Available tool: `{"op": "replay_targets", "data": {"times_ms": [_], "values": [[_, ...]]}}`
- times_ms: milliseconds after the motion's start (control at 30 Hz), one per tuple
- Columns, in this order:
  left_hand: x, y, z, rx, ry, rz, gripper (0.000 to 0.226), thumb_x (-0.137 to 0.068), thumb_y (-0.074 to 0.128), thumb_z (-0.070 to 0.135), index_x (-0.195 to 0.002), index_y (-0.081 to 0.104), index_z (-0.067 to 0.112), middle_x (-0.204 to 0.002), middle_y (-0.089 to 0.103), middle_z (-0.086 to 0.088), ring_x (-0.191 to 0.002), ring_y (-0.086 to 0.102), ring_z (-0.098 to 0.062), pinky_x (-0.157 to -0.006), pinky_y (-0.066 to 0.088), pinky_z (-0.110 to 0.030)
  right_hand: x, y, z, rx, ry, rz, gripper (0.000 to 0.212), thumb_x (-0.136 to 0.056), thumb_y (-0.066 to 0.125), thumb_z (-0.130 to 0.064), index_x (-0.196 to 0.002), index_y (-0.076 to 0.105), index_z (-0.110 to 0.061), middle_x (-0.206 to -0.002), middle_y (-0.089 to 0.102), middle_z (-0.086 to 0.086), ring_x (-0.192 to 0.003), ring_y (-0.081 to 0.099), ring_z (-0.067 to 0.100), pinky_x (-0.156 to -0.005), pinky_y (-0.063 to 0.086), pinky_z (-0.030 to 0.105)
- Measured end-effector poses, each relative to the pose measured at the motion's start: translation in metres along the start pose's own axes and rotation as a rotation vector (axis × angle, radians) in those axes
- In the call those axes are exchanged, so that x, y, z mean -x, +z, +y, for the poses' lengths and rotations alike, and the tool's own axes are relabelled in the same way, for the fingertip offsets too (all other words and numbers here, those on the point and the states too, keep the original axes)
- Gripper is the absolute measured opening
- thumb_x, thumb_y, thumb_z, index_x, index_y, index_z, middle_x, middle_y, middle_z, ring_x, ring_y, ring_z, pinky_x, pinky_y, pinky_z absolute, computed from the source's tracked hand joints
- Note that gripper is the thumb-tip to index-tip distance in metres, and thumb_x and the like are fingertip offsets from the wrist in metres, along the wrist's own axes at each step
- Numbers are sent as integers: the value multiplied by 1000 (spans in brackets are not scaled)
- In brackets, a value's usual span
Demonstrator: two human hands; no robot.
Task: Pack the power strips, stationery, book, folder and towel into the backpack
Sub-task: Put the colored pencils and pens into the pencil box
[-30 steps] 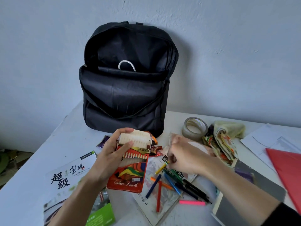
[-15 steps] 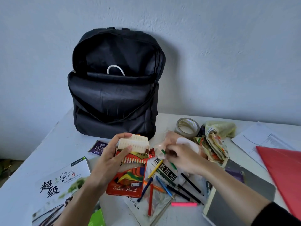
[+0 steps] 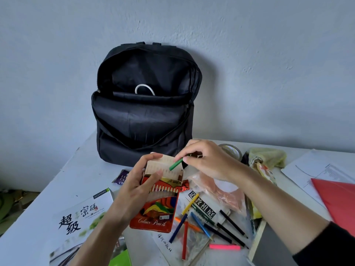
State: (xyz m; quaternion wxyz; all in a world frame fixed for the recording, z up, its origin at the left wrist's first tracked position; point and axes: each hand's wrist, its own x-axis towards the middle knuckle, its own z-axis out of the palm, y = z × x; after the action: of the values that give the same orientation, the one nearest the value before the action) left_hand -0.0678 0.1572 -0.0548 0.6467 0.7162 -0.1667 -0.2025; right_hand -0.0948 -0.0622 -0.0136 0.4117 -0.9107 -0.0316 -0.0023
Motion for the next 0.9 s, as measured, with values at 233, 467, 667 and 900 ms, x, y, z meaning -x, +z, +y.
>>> {"op": "replay_targets", "data": {"times_ms": [233, 467, 667, 900], "values": [[4, -8, 1, 135, -3, -5, 36, -94, 62, 22, -128, 59, 33, -102, 77, -6, -90, 78, -31, -74, 65, -42, -8, 20, 0, -287, 51, 23, 16, -81, 85, -18, -87, 70, -14, -71, 70, -2, -65, 60, 7, -66, 45, 22], [-3, -20, -3, 131, 24, 32, 30, -100, 58, 19, -125, 62, 34, -104, 74, -8, -93, 77, -33, -75, 64, -45, -11, 47, 8, -257, -33, 170, 24, -75, 90, -24, -95, 78, -18, -76, 66, -6, -63, 52, 4, -59, 41, 17], [-5, -21, -8, 120, -12, 40, 27, -101, 58, 19, -121, 64, 37, -102, 74, -4, -90, 78, -28, -64, 62, -31, 1, 55, 20, 69, -147, 237, 31, -88, 79, -31, -118, 77, -26, -94, 59, -12, -71, 54, 8, -60, 41, 23], [-5, -22, -18, 51, -52, 43, 29, -101, 60, 19, -118, 63, 42, -103, 76, -3, -89, 78, -26, -69, 63, -37, 16, 38, 62, 213, 25, 94, 15, -92, 66, -11, -97, 76, -21, -87, 69, -12, -77, 61, 3, -67, 51, 27]]}}
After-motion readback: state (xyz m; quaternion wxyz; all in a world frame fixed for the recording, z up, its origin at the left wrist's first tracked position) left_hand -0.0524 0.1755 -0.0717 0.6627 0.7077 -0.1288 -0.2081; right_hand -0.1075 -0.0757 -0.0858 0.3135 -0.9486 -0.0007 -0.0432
